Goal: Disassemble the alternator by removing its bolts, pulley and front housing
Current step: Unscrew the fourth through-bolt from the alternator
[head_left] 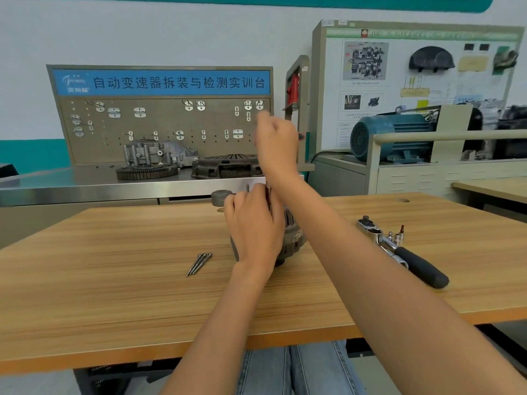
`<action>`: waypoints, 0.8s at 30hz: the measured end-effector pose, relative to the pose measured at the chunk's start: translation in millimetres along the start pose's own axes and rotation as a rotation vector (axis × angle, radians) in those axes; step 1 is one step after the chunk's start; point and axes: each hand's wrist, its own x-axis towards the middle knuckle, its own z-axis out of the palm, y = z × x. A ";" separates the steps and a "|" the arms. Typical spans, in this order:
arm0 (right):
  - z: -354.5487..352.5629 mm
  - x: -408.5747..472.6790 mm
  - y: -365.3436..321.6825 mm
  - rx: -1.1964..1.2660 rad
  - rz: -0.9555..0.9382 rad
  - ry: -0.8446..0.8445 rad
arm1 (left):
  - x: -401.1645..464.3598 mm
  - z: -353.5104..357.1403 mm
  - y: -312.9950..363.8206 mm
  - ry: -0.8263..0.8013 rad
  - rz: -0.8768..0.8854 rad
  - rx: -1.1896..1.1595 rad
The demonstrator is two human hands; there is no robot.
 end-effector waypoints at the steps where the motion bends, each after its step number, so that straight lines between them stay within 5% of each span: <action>1: -3.3 3.4 -0.9 0.198 0.118 -0.045 | -0.6 0.3 0.8 0.014 0.005 0.010; 4: -15.3 13.4 2.2 0.821 0.387 -0.241 | -1.6 -1.0 1.3 0.014 0.015 0.063; 6: -14.9 14.4 3.3 0.926 0.421 -0.239 | -1.7 -1.4 1.3 -0.007 0.017 0.082; 9: -2.5 2.0 0.7 0.427 0.230 -0.062 | -0.8 -3.2 0.0 -0.033 0.014 0.074; 13: 5.5 -25.5 22.7 -0.722 -0.396 0.307 | -2.5 -5.0 -2.2 -0.027 0.056 0.101; 15: 8.7 -26.5 23.0 -0.829 -0.418 0.353 | -2.0 -4.6 -2.0 -0.004 0.068 0.087; 19: 10.0 -16.7 11.8 -0.426 -0.298 0.208 | 0.1 -1.1 -4.2 -0.053 0.036 0.111; 24: -13.1 11.4 2.1 0.619 0.294 -0.101 | -2.3 -0.6 -0.8 -0.010 0.033 0.046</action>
